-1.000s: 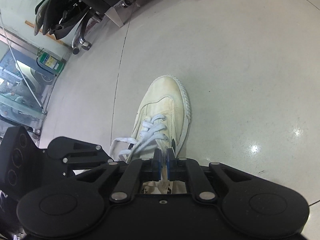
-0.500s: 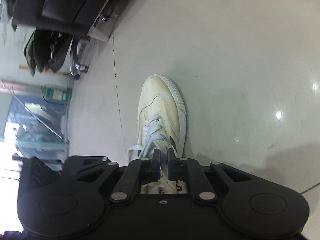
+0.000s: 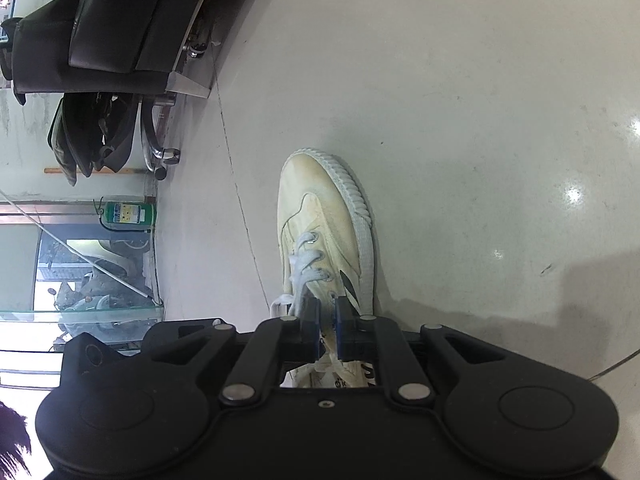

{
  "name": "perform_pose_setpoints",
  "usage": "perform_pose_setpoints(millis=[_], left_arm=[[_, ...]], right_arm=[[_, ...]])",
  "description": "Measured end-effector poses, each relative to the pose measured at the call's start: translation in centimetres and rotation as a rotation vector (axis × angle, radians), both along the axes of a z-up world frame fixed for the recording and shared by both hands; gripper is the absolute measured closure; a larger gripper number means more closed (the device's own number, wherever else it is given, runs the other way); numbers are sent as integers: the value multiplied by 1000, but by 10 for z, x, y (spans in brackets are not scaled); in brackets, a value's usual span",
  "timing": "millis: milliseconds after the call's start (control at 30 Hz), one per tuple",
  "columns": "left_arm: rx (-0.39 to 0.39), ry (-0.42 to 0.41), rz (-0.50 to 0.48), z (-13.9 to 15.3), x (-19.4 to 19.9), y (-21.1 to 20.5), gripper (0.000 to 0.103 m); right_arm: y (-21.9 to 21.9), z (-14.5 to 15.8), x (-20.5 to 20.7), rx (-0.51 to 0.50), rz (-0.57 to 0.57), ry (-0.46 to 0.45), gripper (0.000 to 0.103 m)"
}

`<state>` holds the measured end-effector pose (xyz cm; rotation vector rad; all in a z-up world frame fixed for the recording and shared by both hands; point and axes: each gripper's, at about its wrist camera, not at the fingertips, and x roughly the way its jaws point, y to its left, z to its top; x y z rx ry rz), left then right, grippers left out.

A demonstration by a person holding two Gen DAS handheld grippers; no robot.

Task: Lace up shoes with both hands

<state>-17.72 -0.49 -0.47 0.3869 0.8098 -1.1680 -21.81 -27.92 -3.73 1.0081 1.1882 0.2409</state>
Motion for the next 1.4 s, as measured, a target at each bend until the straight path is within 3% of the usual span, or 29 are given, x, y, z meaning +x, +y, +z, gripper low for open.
perform_pose_setpoints(millis=[833,1400], left_arm=[[-9,21,-27,-4,10,4,101],[12,9,45,-8,20,8,101]], right_arm=[[-6,-1,-3,20,8,-2,96],[-8,-2,-1,11,26,-11,96]])
